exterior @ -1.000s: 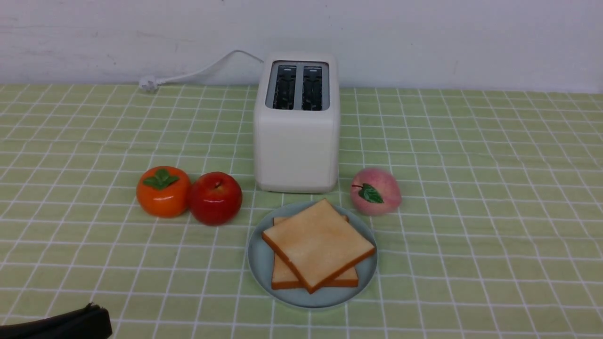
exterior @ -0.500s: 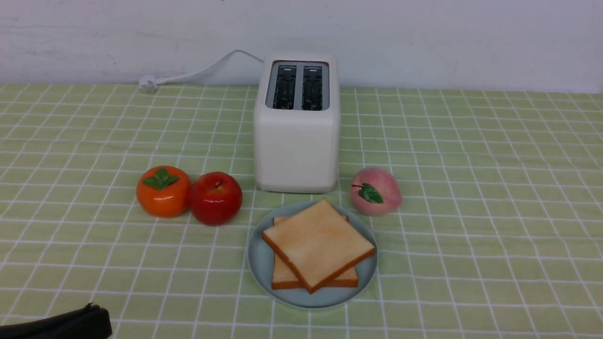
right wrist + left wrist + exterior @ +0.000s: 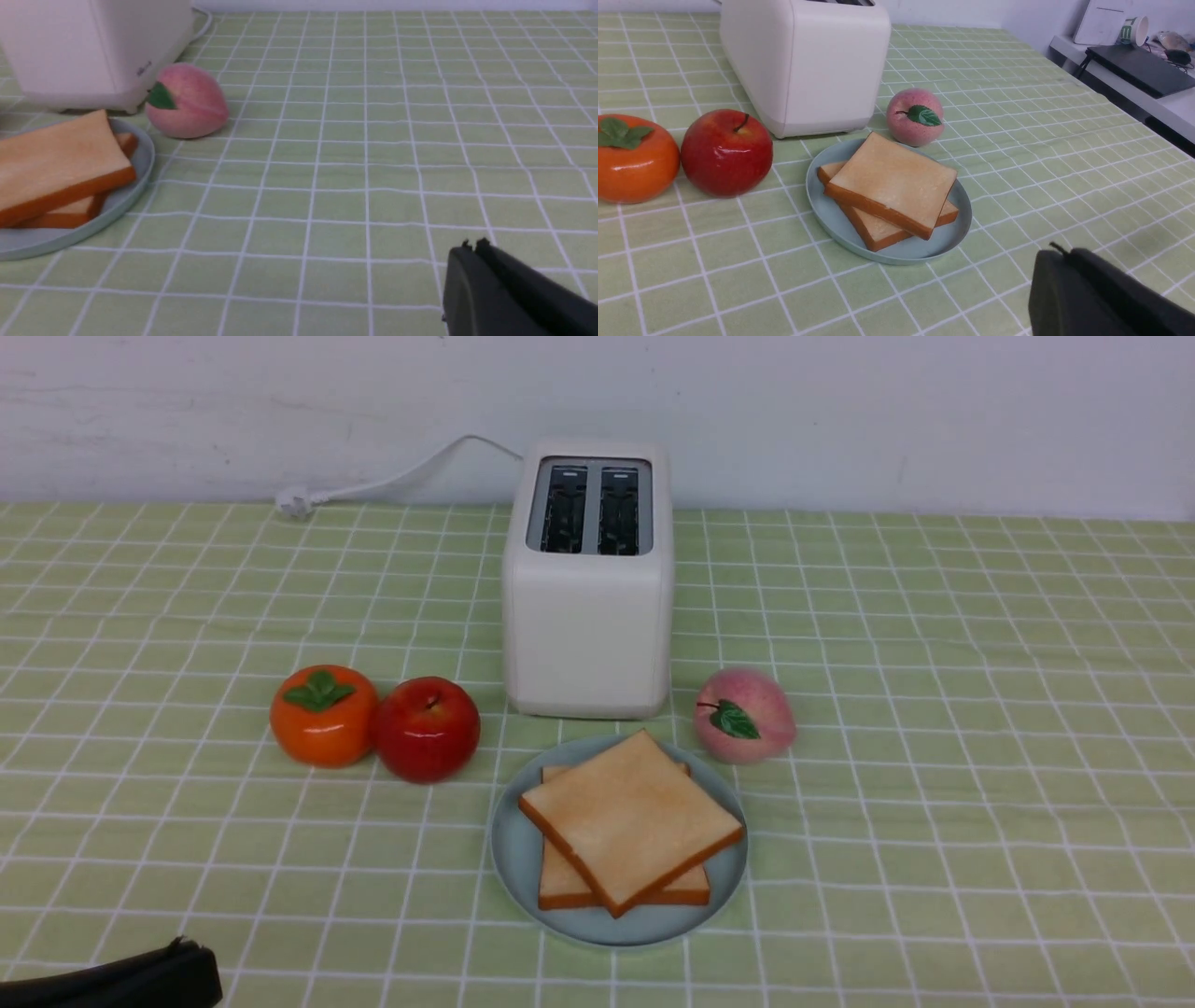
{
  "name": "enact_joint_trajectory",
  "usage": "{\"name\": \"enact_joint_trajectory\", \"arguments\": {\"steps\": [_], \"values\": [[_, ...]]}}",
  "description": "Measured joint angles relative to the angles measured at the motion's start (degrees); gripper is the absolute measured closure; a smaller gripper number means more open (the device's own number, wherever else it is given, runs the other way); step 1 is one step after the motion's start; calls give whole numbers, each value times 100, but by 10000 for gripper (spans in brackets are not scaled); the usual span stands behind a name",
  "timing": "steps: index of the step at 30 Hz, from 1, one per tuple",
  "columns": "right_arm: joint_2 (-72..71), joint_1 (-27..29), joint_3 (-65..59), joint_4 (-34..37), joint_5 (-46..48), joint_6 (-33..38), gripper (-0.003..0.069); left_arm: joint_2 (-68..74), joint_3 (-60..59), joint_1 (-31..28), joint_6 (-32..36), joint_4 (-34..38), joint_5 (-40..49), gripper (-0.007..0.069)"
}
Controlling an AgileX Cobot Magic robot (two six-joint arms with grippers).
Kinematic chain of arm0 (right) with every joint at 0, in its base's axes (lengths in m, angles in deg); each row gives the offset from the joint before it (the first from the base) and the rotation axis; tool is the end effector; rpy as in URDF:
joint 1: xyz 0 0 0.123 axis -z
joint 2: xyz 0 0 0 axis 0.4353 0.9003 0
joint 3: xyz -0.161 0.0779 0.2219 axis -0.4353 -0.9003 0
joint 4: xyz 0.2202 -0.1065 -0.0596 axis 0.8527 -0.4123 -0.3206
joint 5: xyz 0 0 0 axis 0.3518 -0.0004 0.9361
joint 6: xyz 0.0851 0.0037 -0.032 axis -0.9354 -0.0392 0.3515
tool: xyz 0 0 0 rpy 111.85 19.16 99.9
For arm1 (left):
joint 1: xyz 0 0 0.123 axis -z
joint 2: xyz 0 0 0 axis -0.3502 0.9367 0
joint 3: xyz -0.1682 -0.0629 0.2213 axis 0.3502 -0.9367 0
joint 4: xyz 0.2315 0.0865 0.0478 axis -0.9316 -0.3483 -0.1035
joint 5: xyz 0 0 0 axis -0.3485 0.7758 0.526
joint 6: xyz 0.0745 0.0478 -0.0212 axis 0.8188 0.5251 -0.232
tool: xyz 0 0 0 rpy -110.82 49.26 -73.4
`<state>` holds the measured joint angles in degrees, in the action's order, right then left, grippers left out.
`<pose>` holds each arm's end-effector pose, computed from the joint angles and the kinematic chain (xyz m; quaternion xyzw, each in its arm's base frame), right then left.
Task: Take toasted bread from bread machine on green coffee tablecloth place on plate.
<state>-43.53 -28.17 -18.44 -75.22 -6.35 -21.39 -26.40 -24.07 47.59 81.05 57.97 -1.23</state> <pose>0.0524 0.0055 0.1887 0.0112 0.7866 0.0572 0.6147 0.0589 -0.0468 0.2815 0.1325 0.7610 -0.2852 0.5674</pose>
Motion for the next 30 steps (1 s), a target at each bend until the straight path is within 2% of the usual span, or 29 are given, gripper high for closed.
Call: {"name": "enact_joint_trajectory", "arguments": {"steps": [30], "values": [[-36, 0, -225, -108, 169, -184, 669, -5, 0, 0, 0, 12, 118, 635]]}}
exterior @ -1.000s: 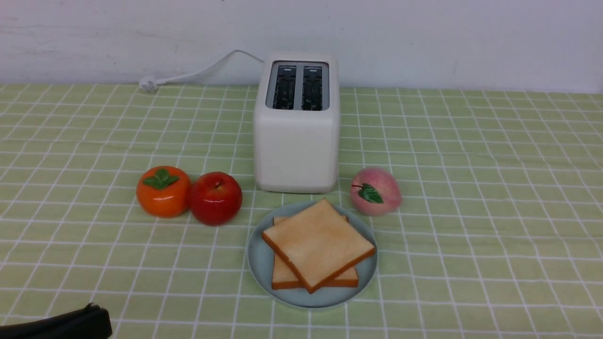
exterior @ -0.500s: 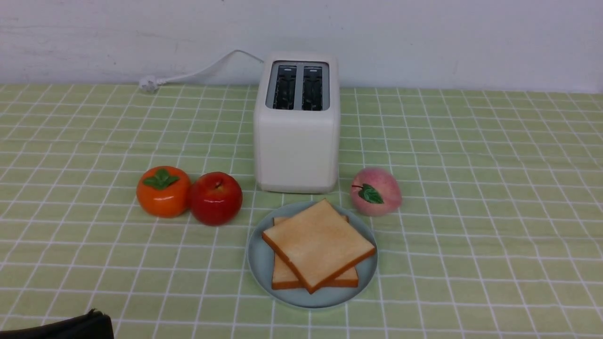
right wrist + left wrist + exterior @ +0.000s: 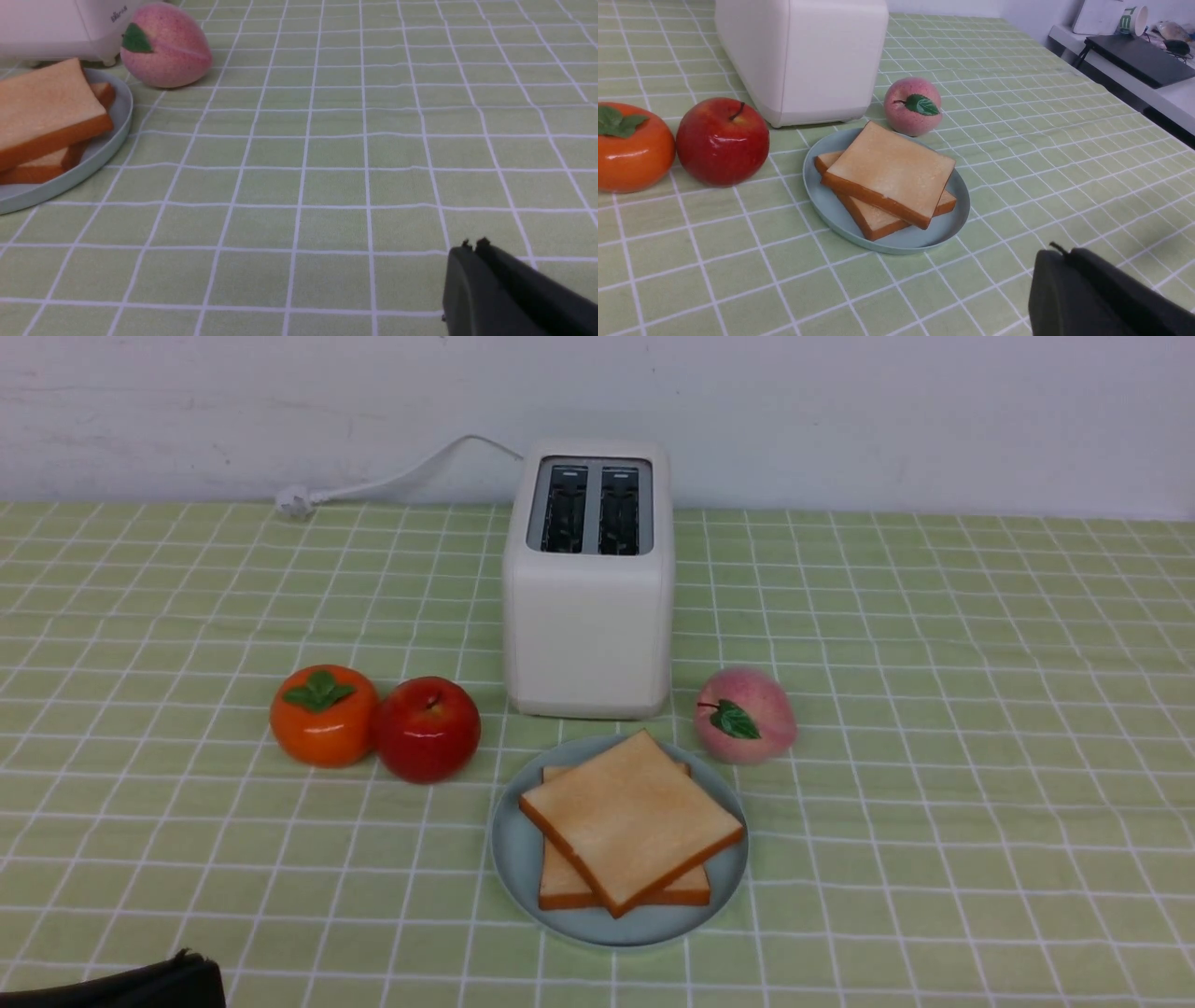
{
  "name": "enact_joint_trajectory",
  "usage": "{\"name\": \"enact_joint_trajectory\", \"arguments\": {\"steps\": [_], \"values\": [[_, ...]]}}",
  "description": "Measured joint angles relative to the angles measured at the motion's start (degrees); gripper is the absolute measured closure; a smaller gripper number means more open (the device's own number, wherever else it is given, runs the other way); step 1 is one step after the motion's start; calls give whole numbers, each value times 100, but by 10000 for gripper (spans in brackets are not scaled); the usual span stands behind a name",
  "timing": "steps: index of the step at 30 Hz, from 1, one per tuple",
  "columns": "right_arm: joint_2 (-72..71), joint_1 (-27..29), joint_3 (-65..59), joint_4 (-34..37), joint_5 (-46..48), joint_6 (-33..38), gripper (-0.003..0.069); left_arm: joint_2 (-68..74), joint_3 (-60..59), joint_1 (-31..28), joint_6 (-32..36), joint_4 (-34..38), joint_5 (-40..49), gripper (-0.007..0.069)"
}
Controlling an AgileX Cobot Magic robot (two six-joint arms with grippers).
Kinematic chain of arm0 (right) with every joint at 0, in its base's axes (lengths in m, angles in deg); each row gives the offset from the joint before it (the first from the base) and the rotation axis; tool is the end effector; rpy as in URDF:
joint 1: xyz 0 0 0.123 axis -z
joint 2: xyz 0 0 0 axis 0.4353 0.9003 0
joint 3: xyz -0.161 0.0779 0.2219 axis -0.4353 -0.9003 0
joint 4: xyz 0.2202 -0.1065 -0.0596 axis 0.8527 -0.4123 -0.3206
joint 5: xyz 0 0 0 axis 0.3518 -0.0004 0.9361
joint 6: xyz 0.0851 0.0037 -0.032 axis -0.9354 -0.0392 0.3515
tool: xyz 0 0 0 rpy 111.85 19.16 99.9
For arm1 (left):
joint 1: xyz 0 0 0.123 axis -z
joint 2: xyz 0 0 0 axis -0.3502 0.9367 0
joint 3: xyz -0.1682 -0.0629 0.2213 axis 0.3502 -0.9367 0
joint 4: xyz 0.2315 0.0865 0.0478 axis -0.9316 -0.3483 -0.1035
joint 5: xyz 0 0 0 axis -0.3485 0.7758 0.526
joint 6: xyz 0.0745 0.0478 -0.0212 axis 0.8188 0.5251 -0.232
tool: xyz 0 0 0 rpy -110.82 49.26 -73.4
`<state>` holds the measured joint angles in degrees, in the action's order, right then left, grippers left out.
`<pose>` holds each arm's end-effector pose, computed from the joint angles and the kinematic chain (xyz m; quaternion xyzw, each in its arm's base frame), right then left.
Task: Take toasted bread from bread machine on green coffee tablecloth place on plate.
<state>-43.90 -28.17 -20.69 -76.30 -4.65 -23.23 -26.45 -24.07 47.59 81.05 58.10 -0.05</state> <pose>0.0521 0.0051 0.1732 0.0189 0.8055 0.0581 0.5894 0.0580 -0.0473 0.2800 0.1358 0.7659 -0.2862 0.5594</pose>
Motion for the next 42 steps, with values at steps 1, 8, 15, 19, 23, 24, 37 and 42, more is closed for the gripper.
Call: {"name": "enact_joint_trajectory", "arguments": {"steps": [1, 8, 15, 19, 23, 24, 37, 42], "values": [[0, 0, 0, 0, 0, 0, 669, 0, -5, 0, 0, 0, 0, 634], [0, 0, 0, 0, 5, 0, 662, -26, -375, -192, -23, -452, -827, 632], [0, 0, 2, 0, 18, 0, 659, -849, -1420, -1527, -659, -1184, -1574, 637], [0, 0, 2, 0, 23, 0, 658, -1450, -1865, -2012, -1126, -1606, -1513, 637], [-2, 0, 6, 0, 24, -7, 656, -1729, -2147, -2295, -1841, -2046, -835, 637], [-2, 0, 6, 0, 24, -7, 655, -1729, -2158, -2302, -1972, -2111, -549, 637], [-2, 0, 6, 0, 29, -13, 643, -1729, -2171, -2312, -2403, -2226, -98, 637], [-2, 0, 6, 0, 29, -13, 637, -1729, -2171, -2312, -2417, -2237, -103, 637]]}}
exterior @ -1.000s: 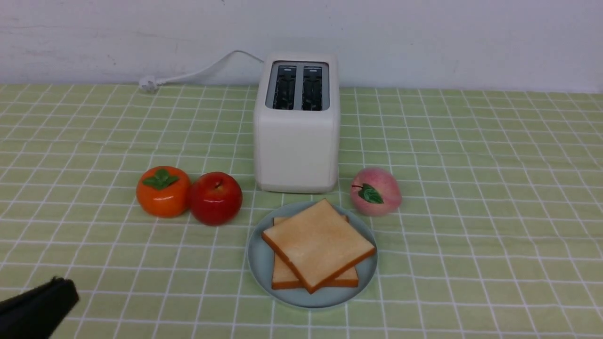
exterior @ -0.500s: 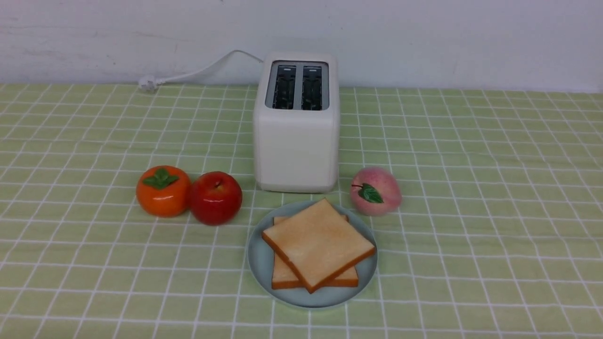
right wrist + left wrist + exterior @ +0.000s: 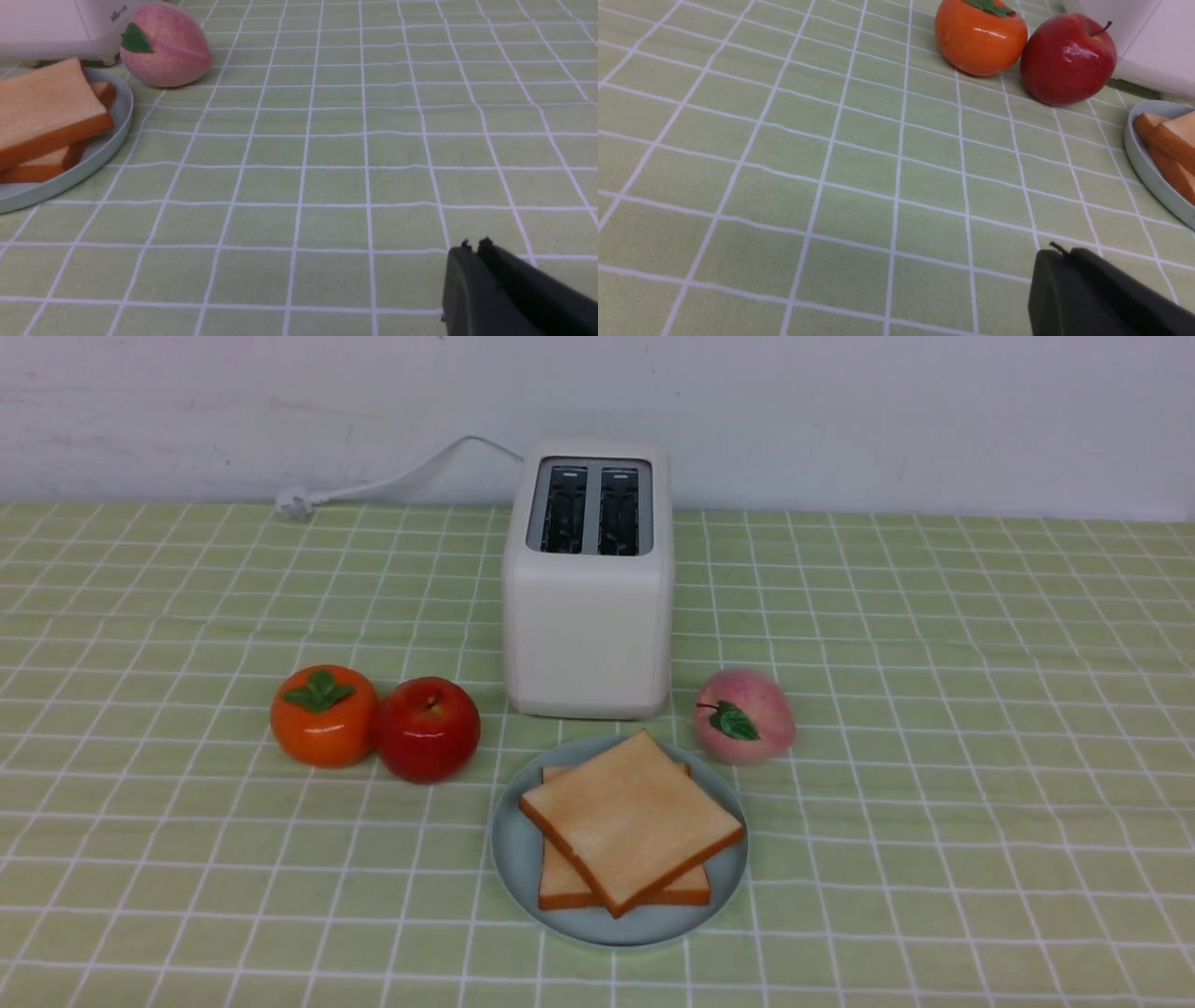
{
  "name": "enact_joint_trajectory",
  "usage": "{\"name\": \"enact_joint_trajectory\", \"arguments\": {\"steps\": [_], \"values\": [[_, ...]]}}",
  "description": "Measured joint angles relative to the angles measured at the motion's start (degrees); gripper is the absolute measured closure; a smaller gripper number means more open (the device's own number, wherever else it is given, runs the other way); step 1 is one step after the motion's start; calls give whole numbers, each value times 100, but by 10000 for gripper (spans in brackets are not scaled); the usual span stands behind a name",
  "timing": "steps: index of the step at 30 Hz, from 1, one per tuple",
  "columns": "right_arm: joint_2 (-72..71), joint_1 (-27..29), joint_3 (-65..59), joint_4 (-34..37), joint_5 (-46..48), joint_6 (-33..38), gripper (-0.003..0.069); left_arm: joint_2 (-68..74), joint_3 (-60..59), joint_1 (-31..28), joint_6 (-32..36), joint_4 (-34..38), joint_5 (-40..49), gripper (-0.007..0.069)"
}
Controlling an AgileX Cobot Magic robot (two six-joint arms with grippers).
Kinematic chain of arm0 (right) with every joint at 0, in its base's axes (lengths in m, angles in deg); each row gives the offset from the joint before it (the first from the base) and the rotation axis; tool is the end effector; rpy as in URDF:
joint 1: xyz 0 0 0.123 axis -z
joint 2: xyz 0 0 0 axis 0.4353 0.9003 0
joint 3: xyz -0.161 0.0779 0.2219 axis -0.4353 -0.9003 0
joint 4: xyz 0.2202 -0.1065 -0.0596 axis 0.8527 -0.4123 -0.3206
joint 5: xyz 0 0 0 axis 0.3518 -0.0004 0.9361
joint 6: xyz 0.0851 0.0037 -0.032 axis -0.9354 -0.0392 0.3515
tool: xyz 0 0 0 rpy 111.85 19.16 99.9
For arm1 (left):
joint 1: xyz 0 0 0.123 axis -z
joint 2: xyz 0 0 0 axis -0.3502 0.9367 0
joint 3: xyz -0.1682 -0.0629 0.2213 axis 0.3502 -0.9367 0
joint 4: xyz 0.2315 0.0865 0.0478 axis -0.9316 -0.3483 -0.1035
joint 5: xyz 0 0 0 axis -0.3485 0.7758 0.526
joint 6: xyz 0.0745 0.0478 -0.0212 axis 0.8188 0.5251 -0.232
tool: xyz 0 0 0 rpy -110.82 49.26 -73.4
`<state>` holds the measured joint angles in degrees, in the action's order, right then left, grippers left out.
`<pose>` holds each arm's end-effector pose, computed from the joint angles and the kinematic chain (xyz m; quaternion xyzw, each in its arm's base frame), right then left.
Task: Take toasted bread from bread machine on green coffee tablecloth place on plate.
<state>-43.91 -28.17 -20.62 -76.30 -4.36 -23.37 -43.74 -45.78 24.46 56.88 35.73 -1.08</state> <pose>0.0520 0.0051 0.1732 0.0197 0.8066 0.0588 0.5879 0.0523 -0.0060 0.1698 -0.0931 0.8025 -0.1231 0.5763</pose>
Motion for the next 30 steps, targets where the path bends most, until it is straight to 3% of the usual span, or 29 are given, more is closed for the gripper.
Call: {"name": "enact_joint_trajectory", "arguments": {"steps": [30], "values": [[0, 0, 0, 0, 0, -5, 607, 0, 0, 0, -2, -7, 0, 627]]}}
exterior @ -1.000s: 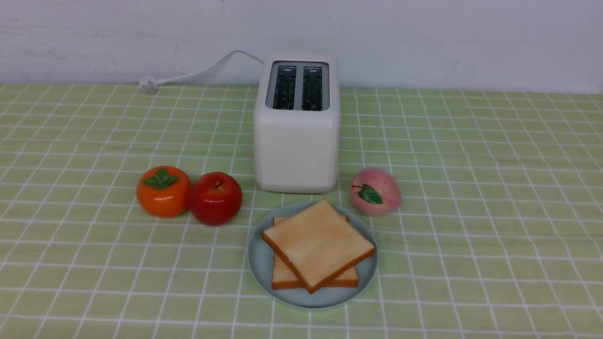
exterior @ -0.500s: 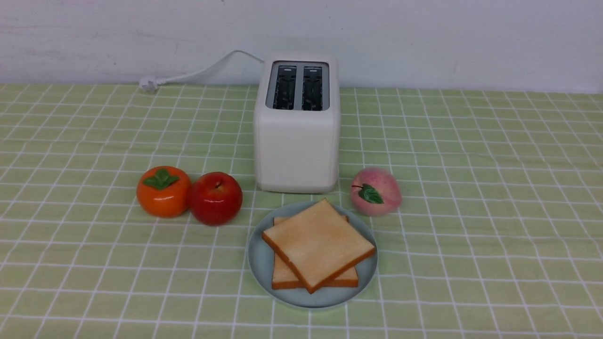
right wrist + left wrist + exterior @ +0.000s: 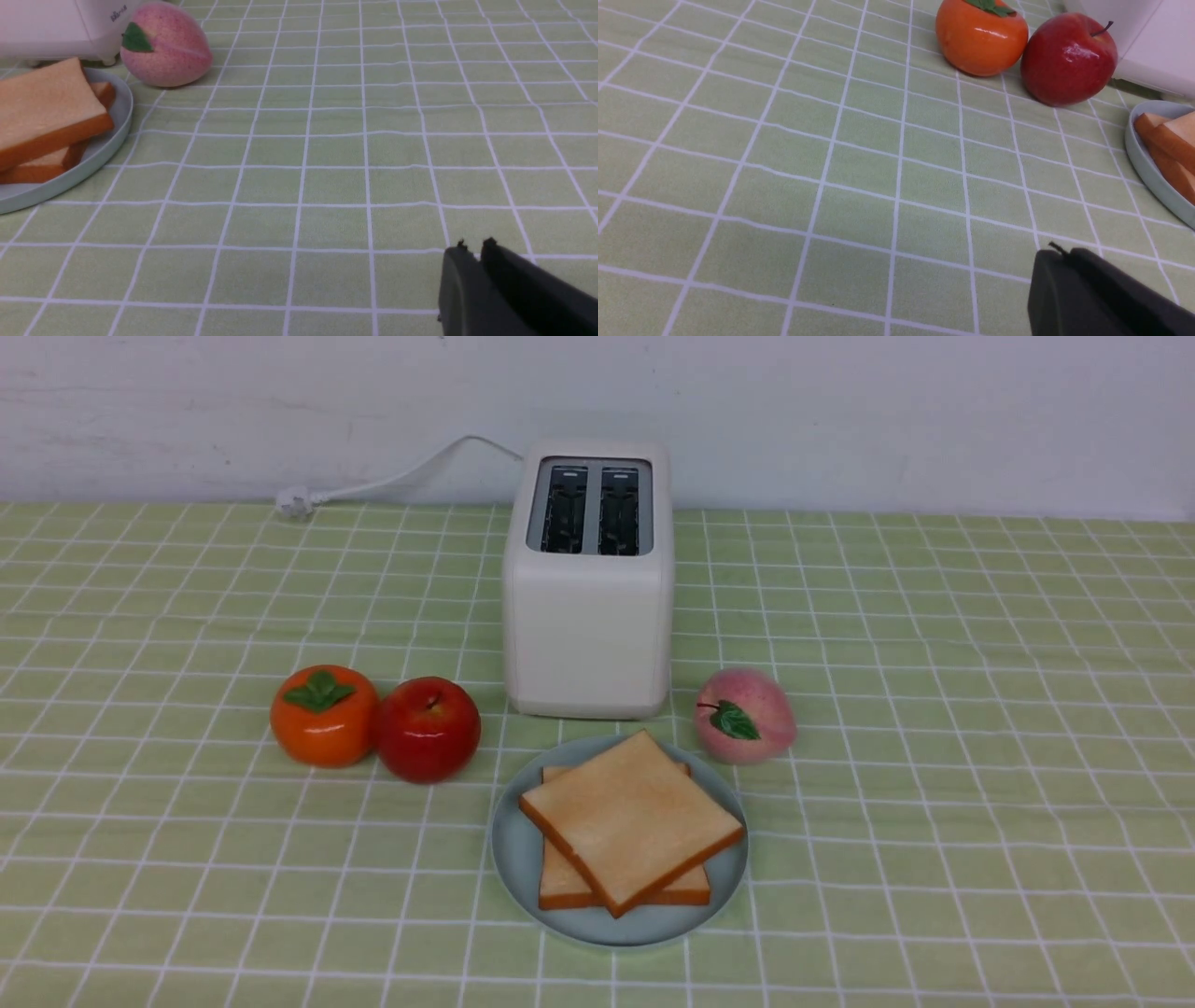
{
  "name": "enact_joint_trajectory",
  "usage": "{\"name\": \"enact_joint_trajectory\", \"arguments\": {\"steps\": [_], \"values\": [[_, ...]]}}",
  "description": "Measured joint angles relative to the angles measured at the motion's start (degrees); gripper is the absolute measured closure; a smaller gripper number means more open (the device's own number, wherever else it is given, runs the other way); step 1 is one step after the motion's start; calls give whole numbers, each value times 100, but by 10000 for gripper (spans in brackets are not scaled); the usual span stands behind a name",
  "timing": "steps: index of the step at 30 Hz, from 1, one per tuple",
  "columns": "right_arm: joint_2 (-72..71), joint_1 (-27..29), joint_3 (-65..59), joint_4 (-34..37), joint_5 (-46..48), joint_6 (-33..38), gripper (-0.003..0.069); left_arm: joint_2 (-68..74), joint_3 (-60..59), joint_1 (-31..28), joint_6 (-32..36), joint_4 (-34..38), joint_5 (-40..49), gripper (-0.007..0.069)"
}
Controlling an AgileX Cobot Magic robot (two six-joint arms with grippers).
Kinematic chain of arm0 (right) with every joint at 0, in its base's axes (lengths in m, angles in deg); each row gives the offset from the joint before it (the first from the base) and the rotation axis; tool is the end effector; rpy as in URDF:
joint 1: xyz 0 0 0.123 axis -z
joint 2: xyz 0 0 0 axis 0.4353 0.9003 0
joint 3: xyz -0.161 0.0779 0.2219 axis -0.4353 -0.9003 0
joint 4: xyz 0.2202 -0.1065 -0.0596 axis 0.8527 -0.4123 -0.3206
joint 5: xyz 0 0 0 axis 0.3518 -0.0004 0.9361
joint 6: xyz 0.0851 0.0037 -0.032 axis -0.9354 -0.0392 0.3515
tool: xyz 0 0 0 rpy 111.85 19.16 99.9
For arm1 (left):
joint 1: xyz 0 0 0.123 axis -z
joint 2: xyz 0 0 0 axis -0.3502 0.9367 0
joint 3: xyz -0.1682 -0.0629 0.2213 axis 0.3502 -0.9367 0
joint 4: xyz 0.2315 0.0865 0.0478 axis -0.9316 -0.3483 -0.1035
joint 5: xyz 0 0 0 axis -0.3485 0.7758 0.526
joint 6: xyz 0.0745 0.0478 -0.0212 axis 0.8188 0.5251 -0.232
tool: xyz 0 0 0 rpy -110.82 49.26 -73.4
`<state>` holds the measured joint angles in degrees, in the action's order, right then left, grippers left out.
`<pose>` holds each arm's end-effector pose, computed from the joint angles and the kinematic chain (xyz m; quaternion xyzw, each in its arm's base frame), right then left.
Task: Take toasted bread from bread machine on green coffee tablecloth place on plate.
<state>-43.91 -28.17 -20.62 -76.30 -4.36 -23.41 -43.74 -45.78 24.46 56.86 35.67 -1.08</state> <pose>0.0520 0.0051 0.1732 0.0200 0.8066 0.0590 0.5879 0.0523 -0.0059 0.1698 -0.0930 0.8026 -0.1228 0.5763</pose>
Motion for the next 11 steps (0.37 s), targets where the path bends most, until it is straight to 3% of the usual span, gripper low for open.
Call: {"name": "enact_joint_trajectory", "arguments": {"steps": [11], "values": [[0, 0, 0, 0, 0, 0, 598, 0, 0, 0, 0, 0, 0, 620]]}}
